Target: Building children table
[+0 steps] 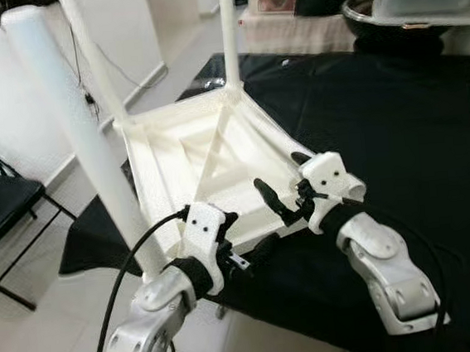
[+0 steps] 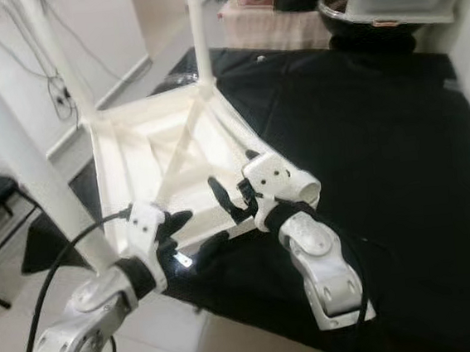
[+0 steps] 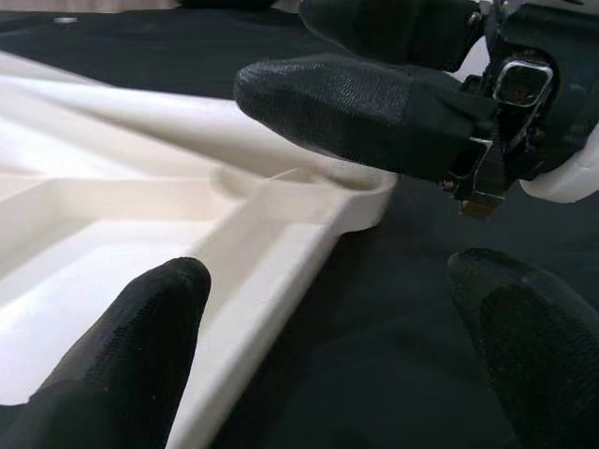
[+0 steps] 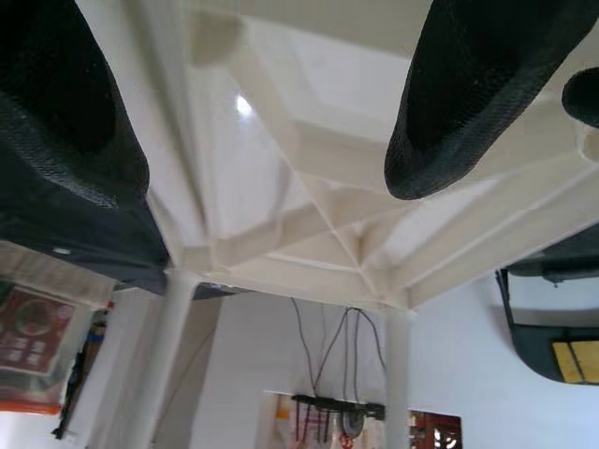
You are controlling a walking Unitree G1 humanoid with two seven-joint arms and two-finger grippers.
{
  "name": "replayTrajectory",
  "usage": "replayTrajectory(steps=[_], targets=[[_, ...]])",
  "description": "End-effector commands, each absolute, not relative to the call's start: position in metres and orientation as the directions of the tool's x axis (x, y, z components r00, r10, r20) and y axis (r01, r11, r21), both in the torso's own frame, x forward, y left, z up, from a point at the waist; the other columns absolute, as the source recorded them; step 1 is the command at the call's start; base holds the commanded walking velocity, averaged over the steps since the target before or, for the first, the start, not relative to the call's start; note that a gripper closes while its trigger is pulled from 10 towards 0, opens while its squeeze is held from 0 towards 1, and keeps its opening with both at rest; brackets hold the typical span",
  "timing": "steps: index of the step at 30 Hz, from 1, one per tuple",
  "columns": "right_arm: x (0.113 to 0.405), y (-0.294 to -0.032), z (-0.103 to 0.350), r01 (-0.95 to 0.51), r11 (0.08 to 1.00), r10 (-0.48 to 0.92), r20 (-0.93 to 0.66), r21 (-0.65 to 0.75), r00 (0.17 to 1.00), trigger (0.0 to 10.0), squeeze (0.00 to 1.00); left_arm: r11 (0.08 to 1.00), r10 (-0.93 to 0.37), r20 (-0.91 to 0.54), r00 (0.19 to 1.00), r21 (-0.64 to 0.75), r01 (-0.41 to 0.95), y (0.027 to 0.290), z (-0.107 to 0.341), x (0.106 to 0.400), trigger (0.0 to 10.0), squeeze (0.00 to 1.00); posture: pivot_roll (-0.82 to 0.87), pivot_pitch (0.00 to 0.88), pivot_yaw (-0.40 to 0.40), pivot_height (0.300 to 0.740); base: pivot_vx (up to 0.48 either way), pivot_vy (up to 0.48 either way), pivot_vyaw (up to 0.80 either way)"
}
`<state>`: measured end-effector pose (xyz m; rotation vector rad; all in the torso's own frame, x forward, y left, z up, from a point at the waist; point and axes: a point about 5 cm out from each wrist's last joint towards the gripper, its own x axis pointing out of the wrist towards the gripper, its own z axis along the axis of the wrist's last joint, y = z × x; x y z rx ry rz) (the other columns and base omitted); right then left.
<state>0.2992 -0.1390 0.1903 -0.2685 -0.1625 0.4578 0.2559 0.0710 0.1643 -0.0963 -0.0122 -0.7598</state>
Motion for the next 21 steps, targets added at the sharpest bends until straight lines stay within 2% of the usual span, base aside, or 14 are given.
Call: replayTrajectory(steps=[1,4,7,10,11,14,15,18,20,21], targets=[[0.298,-0.14,0.187,-0.427,0.847,0.468,0.062,-0.315,0.882,10.0,0.0,0.716,-0.692,0.048,0.72,-0.076,0.694,0.068,0.165,0.254,10.0,0.0,-0.08,0.087,0.032,0.74,0.0,0.0,0.0],[0.298,-0.141,0.187,-0.435,0.833,0.478,0.051,-0.342,0.877,10.0,0.0,0.727,-0.682,0.038,0.73,-0.07,0.683,0.069,0.164,0.255,10.0,0.0,-0.08,0.087,0.034,0.74,0.0,0.0,0.0],[0.294,-0.144,0.189,-0.508,0.75,0.559,-0.003,-0.423,0.829,10.0,0.0,0.778,-0.627,0.021,0.779,-0.036,0.627,0.076,0.163,0.26,10.0,0.0,-0.08,0.087,0.035,0.74,0.0,0.0,0.8],[0.293,-0.145,0.19,-0.528,0.726,0.58,-0.02,-0.44,0.814,10.0,0.0,0.798,-0.603,0.013,0.798,-0.017,0.603,0.079,0.162,0.261,10.0,0.0,-0.08,0.087,0.034,0.74,0.0,0.0,0.8],[0.292,-0.146,0.19,-0.55,0.69,0.604,-0.046,-0.47,0.796,10.0,0.0,0.821,-0.571,0.002,0.821,0.004,0.571,0.082,0.161,0.262,10.0,0.0,-0.08,0.086,0.033,0.74,0.0,0.0,0.8],[0.29,-0.146,0.189,-0.568,0.658,0.62,-0.071,-0.494,0.781,10.0,0.0,0.833,-0.553,-0.007,0.833,0.021,0.553,0.083,0.161,0.262,10.0,0.0,-0.08,0.085,0.033,0.74,0.0,0.0,0.8],[0.288,-0.146,0.187,-0.588,0.616,0.639,-0.105,-0.524,0.762,10.0,0.0,0.848,-0.529,-0.013,0.849,0.034,0.529,0.085,0.16,0.262,10.0,0.0,-0.08,0.083,0.035,0.74,0.0,0.0,0.8],[0.287,-0.146,0.186,-0.606,0.583,0.654,-0.13,-0.541,0.746,10.0,0.0,0.861,-0.506,-0.019,0.862,0.047,0.506,0.087,0.16,0.262,10.0,0.0,-0.08,0.083,0.035,0.74,0.0,0.0,0.8],[0.283,-0.146,0.184,-0.649,0.514,0.686,-0.185,-0.561,0.704,10.0,0.0,0.895,-0.439,-0.029,0.898,0.076,0.44,0.093,0.16,0.262,10.0,0.0,-0.07,0.081,0.036,0.74,0.0,0.0,0.8],[0.283,-0.146,0.184,-0.649,0.514,0.686,-0.185,-0.561,0.704,10.0,0.0,0.895,-0.439,-0.029,0.898,0.076,0.44,0.093,0.16,0.262,10.0,0.0,-0.07,0.081,0.036,0.74,0.0,0.0,0.8]])
